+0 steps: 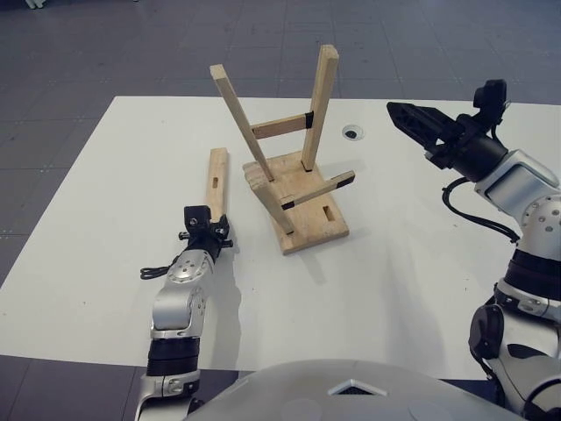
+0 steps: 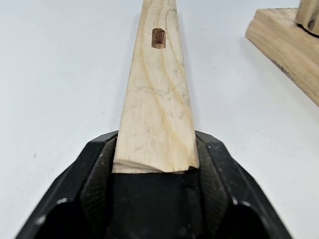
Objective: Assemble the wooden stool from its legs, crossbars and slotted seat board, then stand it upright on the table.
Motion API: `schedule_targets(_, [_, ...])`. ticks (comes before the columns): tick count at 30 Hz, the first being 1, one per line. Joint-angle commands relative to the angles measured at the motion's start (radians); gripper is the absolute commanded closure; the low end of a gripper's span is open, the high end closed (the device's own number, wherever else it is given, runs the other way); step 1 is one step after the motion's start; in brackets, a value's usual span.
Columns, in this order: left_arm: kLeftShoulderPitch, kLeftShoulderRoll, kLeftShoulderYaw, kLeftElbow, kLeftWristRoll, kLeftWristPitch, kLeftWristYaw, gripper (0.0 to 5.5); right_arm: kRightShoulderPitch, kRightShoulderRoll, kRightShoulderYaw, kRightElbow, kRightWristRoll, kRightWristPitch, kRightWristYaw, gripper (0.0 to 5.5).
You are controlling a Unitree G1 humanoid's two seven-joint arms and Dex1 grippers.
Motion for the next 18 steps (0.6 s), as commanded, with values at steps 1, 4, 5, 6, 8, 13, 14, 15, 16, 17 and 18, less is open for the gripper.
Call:
schedule_targets(1, [0.037, -0.008, 0.032, 0.036, 0.027, -0.022, 0.010, 3.40, -0.003, 0.008, 0.002, -0.014, 0.012, -0.005, -0.011, 0.00])
schedule_targets(4, [-0.109, 0.041, 0.135, -0.078, -0.020, -0.067, -0.007, 3.40, -0.047, -0.016, 0.004, 0.009, 0.002, -0.004, -0.005, 0.00])
schedule_targets(5, [-0.170, 0.076, 0.172, -0.106, -0.032, -0.064, -0.015, 3.40, -0.067, -0.029, 0.007, 0.021, -0.005, -0.005, 0.001, 0.00])
schedule_targets(6, [-0.250, 0.128, 0.218, -0.129, -0.057, -0.052, -0.033, 3.40, -0.096, -0.045, 0.008, 0.038, -0.013, -0.005, 0.005, 0.00])
schedule_targets(8, [-0.427, 0.231, 0.304, -0.148, -0.146, -0.023, -0.088, 3.40, -0.178, -0.070, 0.002, 0.081, -0.017, -0.010, 0.014, 0.00])
schedule_targets(13, [-0.819, 0.259, 0.364, -0.138, -0.746, 0.228, -0.335, 3.40, -0.498, 0.014, -0.018, 0.249, 0.179, 0.107, 0.053, 0.00])
schedule_targets(14, [-0.851, 0.249, 0.347, -0.134, -0.815, 0.261, -0.365, 3.40, -0.537, 0.034, -0.006, 0.274, 0.206, 0.128, 0.070, 0.00])
schedule_targets(15, [-0.875, 0.238, 0.329, -0.127, -0.894, 0.293, -0.404, 3.40, -0.578, 0.053, -0.002, 0.302, 0.248, 0.157, 0.088, 0.00])
schedule_targets(16, [-0.894, 0.227, 0.316, -0.116, -0.965, 0.321, -0.434, 3.40, -0.614, 0.067, -0.008, 0.329, 0.296, 0.186, 0.107, 0.00])
schedule_targets(17, [-0.909, 0.220, 0.301, -0.100, -1.026, 0.347, -0.475, 3.40, -0.649, 0.077, -0.020, 0.360, 0.344, 0.215, 0.130, 0.00])
schedule_targets(18, [-0.920, 0.220, 0.280, -0.087, -1.073, 0.371, -0.518, 3.40, -0.677, 0.081, -0.026, 0.387, 0.380, 0.240, 0.156, 0.00])
